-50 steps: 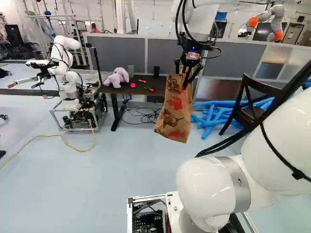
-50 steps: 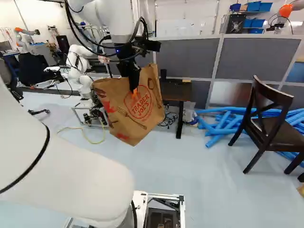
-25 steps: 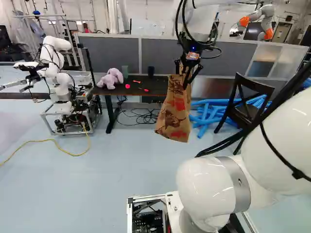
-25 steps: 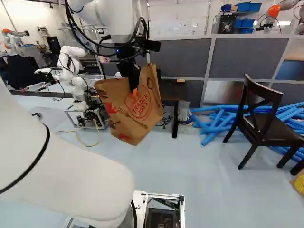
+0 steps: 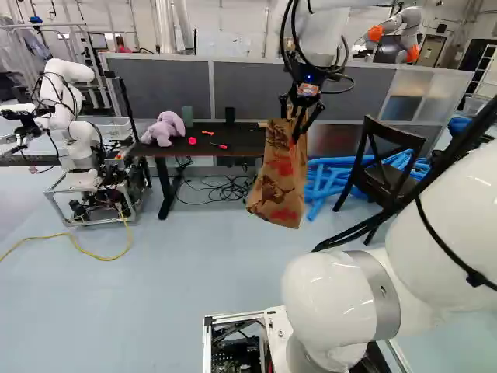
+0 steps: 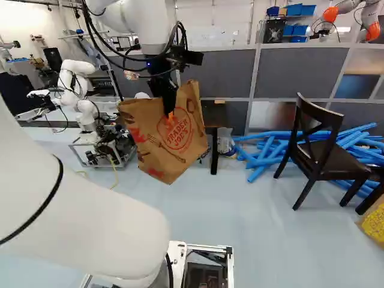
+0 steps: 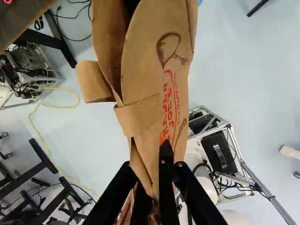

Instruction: Pick up the bag on the ground and place it on the table

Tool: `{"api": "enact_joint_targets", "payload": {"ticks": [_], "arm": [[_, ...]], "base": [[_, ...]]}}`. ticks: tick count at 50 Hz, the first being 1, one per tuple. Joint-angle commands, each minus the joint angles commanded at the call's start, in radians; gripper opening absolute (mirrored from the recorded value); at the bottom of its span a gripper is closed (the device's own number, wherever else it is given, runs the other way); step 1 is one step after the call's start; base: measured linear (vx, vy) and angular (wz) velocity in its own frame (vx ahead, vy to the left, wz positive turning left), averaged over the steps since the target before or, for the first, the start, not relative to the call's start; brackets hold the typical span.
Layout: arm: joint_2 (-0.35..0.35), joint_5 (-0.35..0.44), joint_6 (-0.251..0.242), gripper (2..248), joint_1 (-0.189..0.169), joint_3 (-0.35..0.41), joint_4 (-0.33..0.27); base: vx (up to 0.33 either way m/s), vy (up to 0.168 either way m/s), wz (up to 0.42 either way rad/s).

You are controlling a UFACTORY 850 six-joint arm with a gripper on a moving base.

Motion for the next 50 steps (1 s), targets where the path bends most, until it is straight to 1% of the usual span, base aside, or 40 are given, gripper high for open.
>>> {"api": "enact_joint_targets", "payload": {"ticks": [21,50], "arm": [[0.000,0.000,0.000,23,0.000,0.000,0.000],[0.000,0.000,0.000,23,0.000,0.000,0.000]], "base": [[0.088,-0.062,0.004],[0.104,-0.088,0.005]]}}
